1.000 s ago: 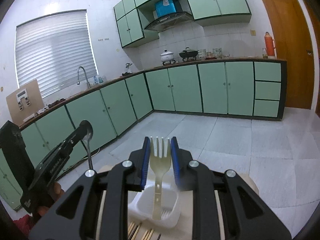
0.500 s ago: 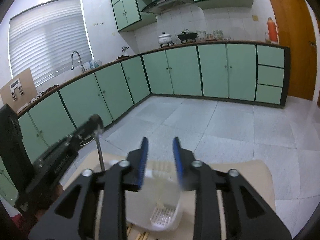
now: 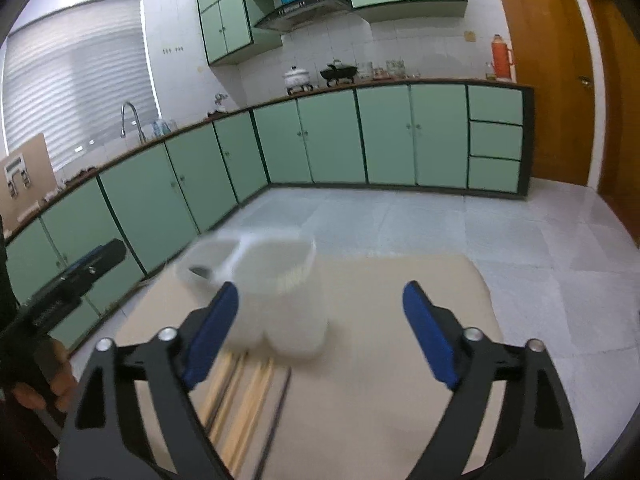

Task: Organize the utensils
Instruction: 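Move both open tools back over the chopsticks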

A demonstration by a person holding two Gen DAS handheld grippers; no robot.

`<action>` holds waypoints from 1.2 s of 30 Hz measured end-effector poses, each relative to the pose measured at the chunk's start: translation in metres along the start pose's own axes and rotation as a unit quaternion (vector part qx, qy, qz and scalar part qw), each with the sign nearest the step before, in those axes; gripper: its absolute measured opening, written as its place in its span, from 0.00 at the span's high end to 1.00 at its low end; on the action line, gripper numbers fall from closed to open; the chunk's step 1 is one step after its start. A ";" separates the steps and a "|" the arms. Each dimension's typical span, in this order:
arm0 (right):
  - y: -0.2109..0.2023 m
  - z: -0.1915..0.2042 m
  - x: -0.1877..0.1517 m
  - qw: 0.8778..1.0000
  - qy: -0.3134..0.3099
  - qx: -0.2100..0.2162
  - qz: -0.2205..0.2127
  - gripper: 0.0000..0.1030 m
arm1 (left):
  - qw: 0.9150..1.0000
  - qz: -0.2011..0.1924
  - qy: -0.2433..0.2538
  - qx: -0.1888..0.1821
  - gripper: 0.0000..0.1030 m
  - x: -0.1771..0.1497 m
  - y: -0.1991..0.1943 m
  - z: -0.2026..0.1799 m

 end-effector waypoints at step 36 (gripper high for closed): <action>-0.069 0.055 -0.216 0.991 -0.056 -0.058 0.105 0.72 | 0.990 0.131 0.037 0.040 0.40 -0.175 -0.102 -0.013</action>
Point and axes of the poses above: each gripper's, at about its wrist camera, not at the fingertips, and y roughly the way its jaws point, z to its left, x to its top, the point moved 4 cm from there along y, roughly the way its jaws point, and after that the axes turned 7 degrees about y, right-handed, at the moved point
